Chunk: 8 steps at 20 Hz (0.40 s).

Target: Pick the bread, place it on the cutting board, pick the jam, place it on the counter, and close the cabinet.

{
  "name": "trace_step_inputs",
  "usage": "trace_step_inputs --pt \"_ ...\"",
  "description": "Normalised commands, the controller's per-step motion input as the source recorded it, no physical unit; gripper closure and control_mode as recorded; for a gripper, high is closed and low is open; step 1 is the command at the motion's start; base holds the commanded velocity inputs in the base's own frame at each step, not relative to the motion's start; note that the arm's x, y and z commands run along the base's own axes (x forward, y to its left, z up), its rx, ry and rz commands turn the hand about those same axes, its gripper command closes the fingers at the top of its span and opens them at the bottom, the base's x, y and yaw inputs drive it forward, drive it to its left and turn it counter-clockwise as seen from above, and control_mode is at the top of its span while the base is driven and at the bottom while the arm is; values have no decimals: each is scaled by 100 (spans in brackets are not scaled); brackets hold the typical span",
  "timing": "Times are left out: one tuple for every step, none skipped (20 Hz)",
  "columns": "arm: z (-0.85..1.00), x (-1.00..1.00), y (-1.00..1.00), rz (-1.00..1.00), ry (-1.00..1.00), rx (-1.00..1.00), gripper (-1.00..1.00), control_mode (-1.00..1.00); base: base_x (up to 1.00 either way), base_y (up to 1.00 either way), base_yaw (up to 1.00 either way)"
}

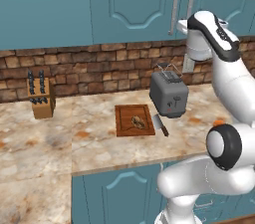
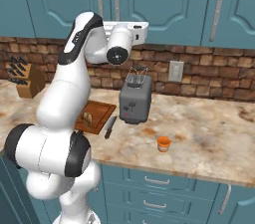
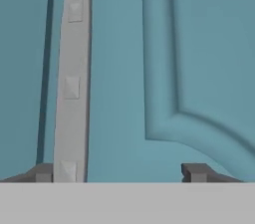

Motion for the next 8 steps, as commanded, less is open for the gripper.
trace_step_inputs --pt "0 34 5 -4 0 0 -100 -100 0 0 0" --pt "0 29 5 -4 0 0 -100 -100 0 0 0" --pt "0 31 5 -4 0 0 -100 -100 0 0 0" --pt "0 27 4 -4 0 0 -100 -100 0 0 0" --pt "0 26 4 -3 0 0 -100 -100 0 0 0" --pt "0 28 3 -3 0 0 -100 -100 0 0 0" --pt "0 26 0 -2 0 0 -100 -100 0 0 0" --pt "0 28 1 -2 0 0 -100 -100 0 0 0"
